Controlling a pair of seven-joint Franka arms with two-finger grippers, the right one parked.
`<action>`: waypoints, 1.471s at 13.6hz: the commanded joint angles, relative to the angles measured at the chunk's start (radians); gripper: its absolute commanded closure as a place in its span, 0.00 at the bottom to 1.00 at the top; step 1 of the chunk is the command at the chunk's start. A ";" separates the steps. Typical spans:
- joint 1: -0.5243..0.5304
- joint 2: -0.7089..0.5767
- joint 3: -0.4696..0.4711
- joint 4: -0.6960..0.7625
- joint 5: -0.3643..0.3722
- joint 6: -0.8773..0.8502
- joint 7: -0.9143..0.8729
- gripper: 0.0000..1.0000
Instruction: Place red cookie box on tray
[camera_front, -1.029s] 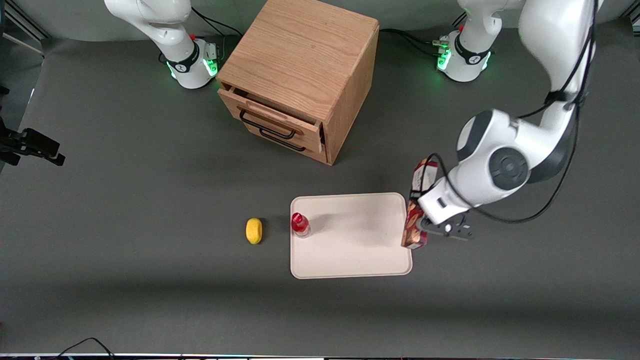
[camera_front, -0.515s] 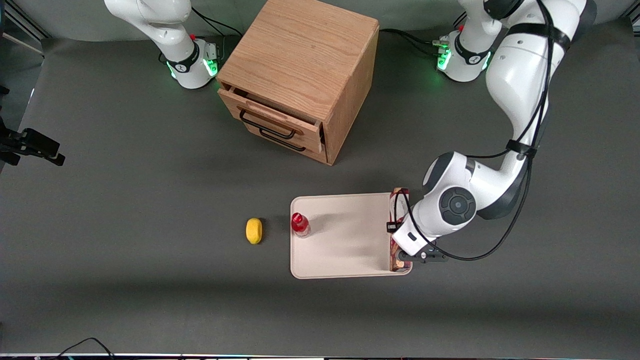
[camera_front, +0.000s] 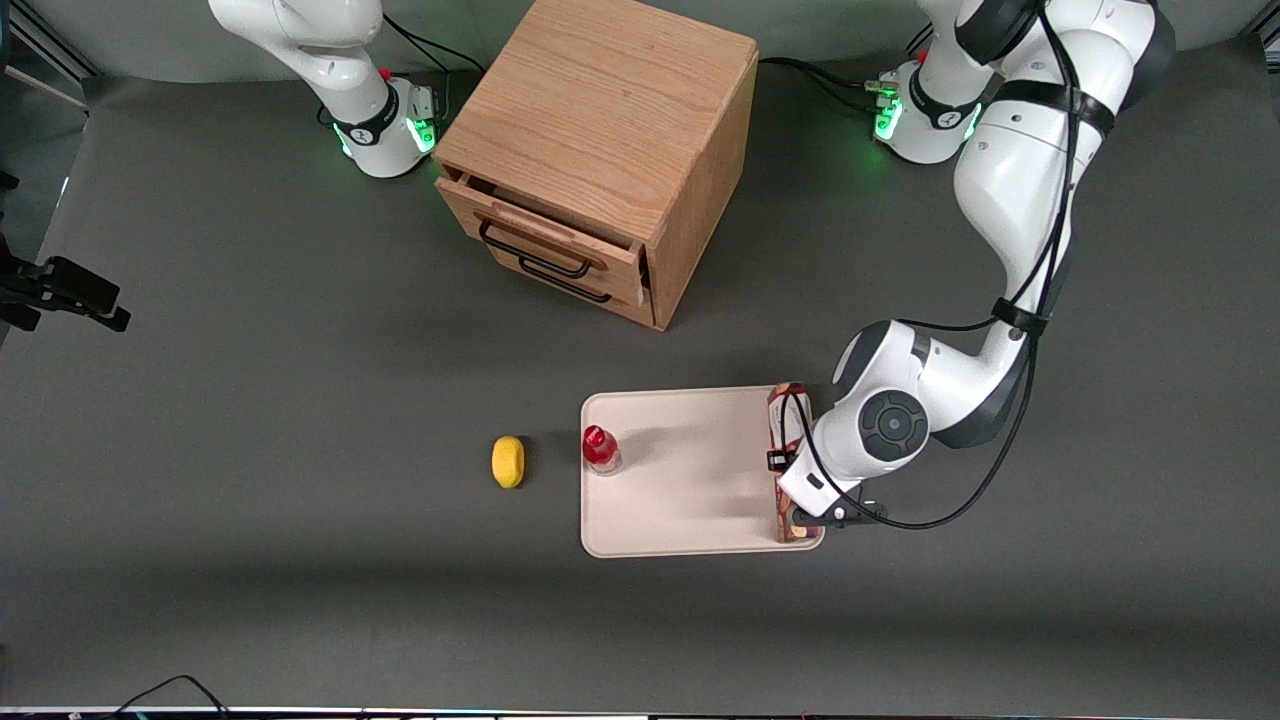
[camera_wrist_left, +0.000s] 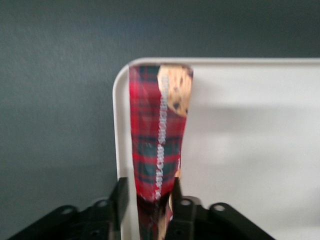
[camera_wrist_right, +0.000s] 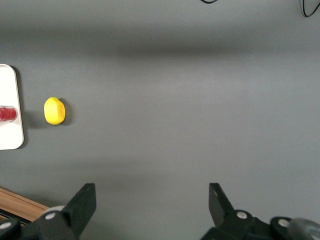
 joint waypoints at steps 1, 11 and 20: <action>0.009 -0.125 0.016 -0.124 0.014 0.064 -0.017 0.00; 0.312 -0.709 0.016 -0.281 -0.106 -0.451 0.294 0.00; 0.363 -0.881 0.084 -0.273 -0.210 -0.600 0.444 0.00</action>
